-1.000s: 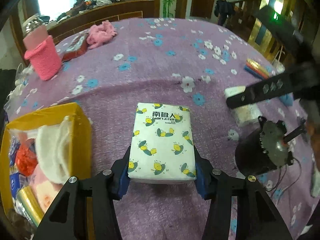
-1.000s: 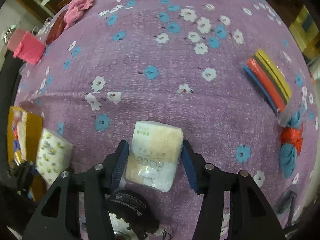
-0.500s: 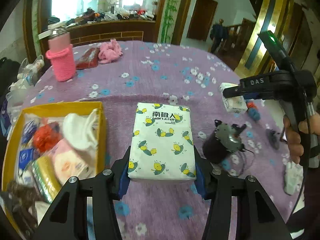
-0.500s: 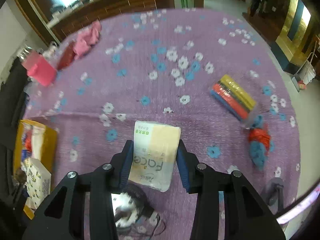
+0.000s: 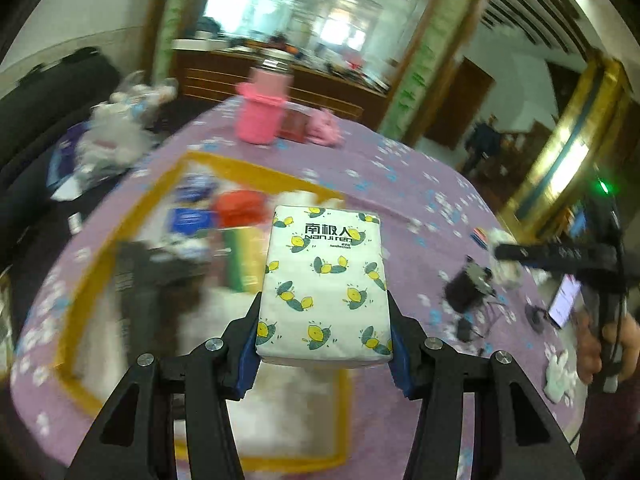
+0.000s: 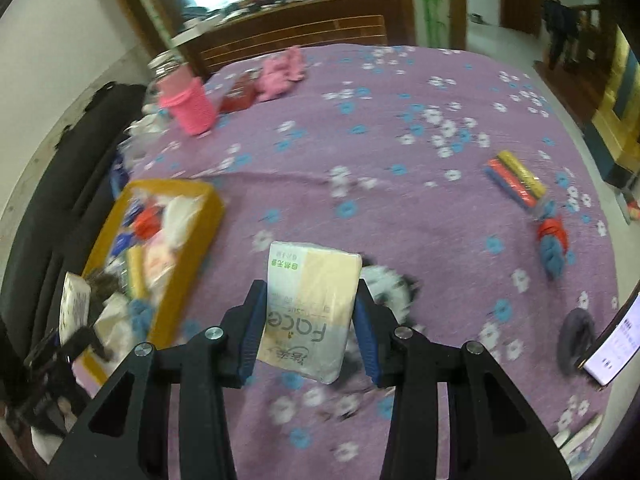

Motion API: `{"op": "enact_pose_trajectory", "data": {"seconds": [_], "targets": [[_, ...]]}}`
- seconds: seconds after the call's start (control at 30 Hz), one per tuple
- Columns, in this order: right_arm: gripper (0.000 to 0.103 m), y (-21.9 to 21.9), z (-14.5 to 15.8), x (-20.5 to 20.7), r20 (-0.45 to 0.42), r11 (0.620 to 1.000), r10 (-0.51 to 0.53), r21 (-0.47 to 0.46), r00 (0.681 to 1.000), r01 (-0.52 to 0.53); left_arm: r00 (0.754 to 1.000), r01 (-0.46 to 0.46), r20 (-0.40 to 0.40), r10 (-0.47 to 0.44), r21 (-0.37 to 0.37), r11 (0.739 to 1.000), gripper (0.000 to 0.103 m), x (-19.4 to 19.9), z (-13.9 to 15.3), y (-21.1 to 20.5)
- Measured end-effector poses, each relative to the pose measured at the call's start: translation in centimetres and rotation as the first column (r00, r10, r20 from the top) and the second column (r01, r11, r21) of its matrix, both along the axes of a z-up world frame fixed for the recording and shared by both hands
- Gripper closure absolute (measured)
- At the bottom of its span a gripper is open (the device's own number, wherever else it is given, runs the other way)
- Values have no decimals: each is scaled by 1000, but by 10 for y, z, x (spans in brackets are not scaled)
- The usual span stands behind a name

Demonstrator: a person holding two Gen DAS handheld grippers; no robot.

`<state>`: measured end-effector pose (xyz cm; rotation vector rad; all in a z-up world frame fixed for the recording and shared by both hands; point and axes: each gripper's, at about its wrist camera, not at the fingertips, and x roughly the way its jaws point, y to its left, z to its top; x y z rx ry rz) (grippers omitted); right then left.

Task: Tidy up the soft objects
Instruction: 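Carry the floral pack and Face pack toward the tray, then lower both tissue packs into the tray and open both grippers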

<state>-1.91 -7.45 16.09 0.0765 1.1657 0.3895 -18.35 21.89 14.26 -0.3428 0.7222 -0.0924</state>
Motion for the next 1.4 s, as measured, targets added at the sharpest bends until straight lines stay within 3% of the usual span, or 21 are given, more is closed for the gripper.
{"op": "enact_pose_trajectory", "data": {"seconds": [0.27, 0.47, 0.77, 1.07, 1.17, 1.3, 1.4], "targets": [[63, 50, 11, -37, 39, 991, 120, 48, 992, -121, 973, -232, 14, 232, -1, 973, 51, -64, -5, 79], [63, 97, 2, -60, 20, 970, 233, 74, 972, -234, 964, -266, -30, 266, -1, 964, 51, -82, -22, 96], [63, 166, -18, -88, -37, 915, 390, 130, 920, -382, 953, -271, -126, 276, 52, 961, 51, -37, -37, 107], [63, 214, -38, -103, -87, 864, 492, 171, 866, -473, 956, -252, -128, 262, 93, 963, 50, 16, -51, 110], [63, 226, -48, -107, -105, 850, 519, 167, 848, -500, 962, -237, -116, 248, 100, 966, 47, 24, -55, 108], [62, 241, -66, -111, -128, 837, 544, 146, 829, -527, 963, -246, -93, 253, 82, 966, 36, 19, -58, 109], [60, 249, -73, -115, -105, 837, 547, 100, 831, -538, 961, -267, -50, 272, 90, 959, 19, 11, -50, 107]]}}
